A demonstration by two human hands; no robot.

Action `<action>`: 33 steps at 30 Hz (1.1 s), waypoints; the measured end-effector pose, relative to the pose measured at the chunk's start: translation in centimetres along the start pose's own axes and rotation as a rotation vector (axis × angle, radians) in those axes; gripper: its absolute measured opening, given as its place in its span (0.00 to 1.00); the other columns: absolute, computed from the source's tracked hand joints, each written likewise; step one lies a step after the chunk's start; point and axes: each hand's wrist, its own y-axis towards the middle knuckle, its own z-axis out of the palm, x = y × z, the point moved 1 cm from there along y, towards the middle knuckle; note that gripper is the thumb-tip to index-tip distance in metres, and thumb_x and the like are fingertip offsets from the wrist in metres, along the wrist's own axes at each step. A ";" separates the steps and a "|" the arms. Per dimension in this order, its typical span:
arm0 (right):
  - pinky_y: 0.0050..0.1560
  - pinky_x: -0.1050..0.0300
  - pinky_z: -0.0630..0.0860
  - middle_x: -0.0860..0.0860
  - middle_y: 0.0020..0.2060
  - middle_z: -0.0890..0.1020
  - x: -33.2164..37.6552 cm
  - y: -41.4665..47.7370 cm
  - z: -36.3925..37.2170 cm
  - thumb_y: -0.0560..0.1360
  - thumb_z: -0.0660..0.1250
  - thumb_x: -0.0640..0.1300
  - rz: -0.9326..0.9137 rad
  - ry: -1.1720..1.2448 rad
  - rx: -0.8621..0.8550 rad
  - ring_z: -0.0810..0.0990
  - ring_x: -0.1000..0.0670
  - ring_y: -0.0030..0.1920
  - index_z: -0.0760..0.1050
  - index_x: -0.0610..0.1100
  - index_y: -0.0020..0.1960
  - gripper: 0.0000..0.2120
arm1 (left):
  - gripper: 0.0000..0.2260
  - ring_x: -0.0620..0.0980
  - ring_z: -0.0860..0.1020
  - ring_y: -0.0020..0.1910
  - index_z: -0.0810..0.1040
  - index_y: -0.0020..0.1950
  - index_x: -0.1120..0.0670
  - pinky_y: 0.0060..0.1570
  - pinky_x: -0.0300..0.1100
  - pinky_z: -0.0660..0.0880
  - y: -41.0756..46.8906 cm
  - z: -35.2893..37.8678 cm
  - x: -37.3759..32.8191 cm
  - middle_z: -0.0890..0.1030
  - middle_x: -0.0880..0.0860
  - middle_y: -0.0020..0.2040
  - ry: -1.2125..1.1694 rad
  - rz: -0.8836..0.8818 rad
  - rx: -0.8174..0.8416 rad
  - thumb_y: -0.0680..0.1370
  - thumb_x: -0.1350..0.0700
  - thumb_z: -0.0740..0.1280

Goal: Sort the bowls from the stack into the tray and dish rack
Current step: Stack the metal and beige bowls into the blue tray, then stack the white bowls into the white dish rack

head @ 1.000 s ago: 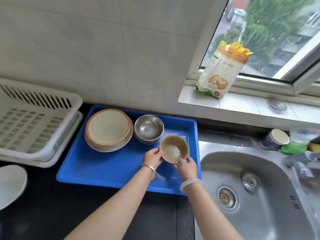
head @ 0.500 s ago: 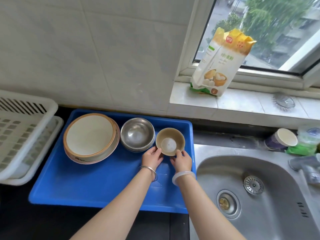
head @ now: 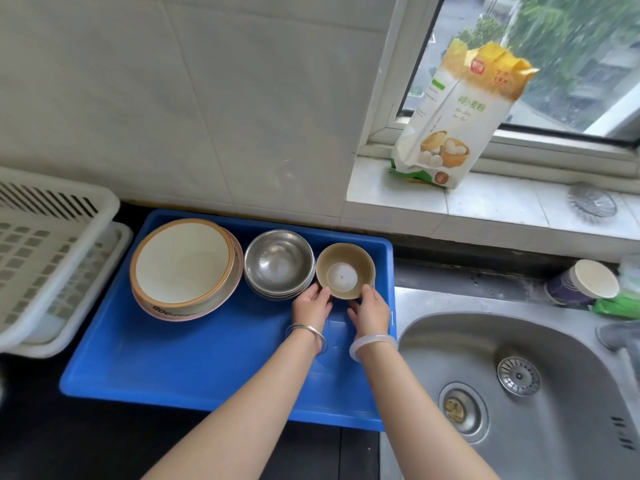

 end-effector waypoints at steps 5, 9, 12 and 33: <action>0.57 0.49 0.75 0.37 0.55 0.78 0.3 -0.6 -0.4 0.78 0.57 0.47 0.045 -0.069 0.048 0.76 0.41 0.60 0.75 0.48 0.45 0.09 | 0.15 0.48 0.73 0.59 0.73 0.65 0.60 0.61 0.40 0.69 -0.7 -0.1 -0.5 0.77 0.53 0.58 0.010 -0.008 0.019 0.79 0.63 0.60; 0.41 0.57 0.70 0.44 0.46 0.73 0.5 -2.0 -0.9 0.78 0.57 0.46 0.034 -0.112 0.090 0.71 0.47 0.38 0.73 0.45 0.46 0.07 | 0.19 0.53 0.71 0.66 0.67 0.70 0.62 0.61 0.41 0.70 -2.4 -2.0 -1.3 0.73 0.57 0.68 0.152 0.015 -0.018 0.79 0.62 0.61; 0.44 0.55 0.72 0.48 0.45 0.74 -0.1 -4.2 -1.5 0.80 0.56 0.45 -0.046 -0.184 0.119 0.72 0.49 0.40 0.72 0.46 0.59 0.11 | 0.18 0.53 0.73 0.66 0.70 0.68 0.60 0.66 0.46 0.69 -4.4 -4.7 -2.1 0.73 0.57 0.68 0.374 0.107 -0.029 0.78 0.61 0.61; 0.61 0.51 0.74 0.48 0.62 0.78 -17.7 -29.3 21.0 0.79 0.57 0.51 -0.341 -1.097 0.914 0.77 0.48 0.60 0.70 0.48 0.68 0.19 | 0.14 0.58 0.74 0.64 0.76 0.61 0.60 0.62 0.49 0.70 -22.9 -42.0 -4.7 0.77 0.59 0.63 0.606 0.434 -1.069 0.75 0.64 0.66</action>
